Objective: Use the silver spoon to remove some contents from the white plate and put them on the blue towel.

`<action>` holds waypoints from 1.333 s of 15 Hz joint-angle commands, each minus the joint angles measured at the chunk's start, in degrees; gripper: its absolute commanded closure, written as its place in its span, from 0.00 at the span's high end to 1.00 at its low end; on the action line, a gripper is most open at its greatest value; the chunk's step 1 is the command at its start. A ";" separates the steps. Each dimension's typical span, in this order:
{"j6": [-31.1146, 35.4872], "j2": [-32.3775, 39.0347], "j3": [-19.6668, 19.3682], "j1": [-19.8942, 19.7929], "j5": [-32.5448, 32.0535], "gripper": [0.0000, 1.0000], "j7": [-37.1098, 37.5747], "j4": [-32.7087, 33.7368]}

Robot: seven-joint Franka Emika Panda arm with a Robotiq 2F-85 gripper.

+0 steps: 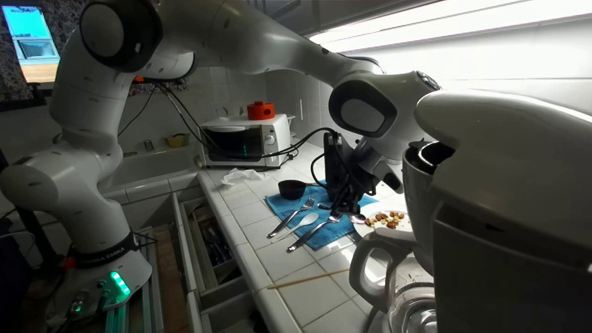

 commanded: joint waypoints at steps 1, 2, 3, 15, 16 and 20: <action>-6.02 3.34 1.96 -1.90 0.14 0.06 0.96 6.77; -7.16 3.83 2.18 -2.11 0.27 0.06 1.03 7.94; -8.64 4.36 2.40 -2.38 0.23 0.06 1.00 9.25; -15.18 13.19 3.32 -3.79 -0.94 0.06 3.59 21.24; -15.38 13.81 3.45 -3.88 -0.91 0.06 3.92 22.09; -16.40 15.70 3.85 -4.26 -0.90 0.06 4.95 25.27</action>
